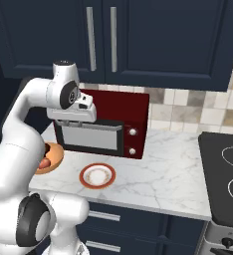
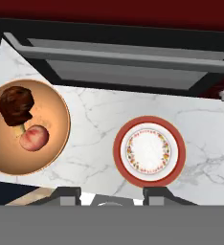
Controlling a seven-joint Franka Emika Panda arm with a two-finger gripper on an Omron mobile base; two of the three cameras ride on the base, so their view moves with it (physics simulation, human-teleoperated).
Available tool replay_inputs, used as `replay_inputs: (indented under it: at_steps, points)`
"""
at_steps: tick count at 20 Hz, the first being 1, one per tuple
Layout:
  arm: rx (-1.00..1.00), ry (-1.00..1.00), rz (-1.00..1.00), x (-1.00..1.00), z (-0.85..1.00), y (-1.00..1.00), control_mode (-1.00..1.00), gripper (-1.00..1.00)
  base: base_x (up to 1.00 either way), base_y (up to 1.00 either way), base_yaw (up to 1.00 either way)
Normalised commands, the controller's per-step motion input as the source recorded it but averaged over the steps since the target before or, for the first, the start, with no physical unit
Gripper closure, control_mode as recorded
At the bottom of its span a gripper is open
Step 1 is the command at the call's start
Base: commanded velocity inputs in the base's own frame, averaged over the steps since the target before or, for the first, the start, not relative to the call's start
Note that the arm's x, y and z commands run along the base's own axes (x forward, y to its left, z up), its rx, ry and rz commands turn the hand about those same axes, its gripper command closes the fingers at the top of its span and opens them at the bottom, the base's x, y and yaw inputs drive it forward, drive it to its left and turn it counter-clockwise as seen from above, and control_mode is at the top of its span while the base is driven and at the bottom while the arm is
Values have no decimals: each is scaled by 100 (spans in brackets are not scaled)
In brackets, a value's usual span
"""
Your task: Remove the peach from the bowl and place it on the small plate. Then place the bowl with only the steak in the microwave, close the door, and press the start button to microwave the steak.
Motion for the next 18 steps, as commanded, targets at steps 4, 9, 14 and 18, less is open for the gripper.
replay_inputs:
  at_steps: [4,9,14,18]
  points:
    - [0,1,0,-28,-7,17,-100,-100,0,0,0]
    - [-7,1,0,-36,-67,93,-100,-100,0,0,0]
    - [-17,5,0,0,-85,100,-100,-100,0,0,0]
    - [-22,11,0,0,-80,100,-100,-100,0,0,0]
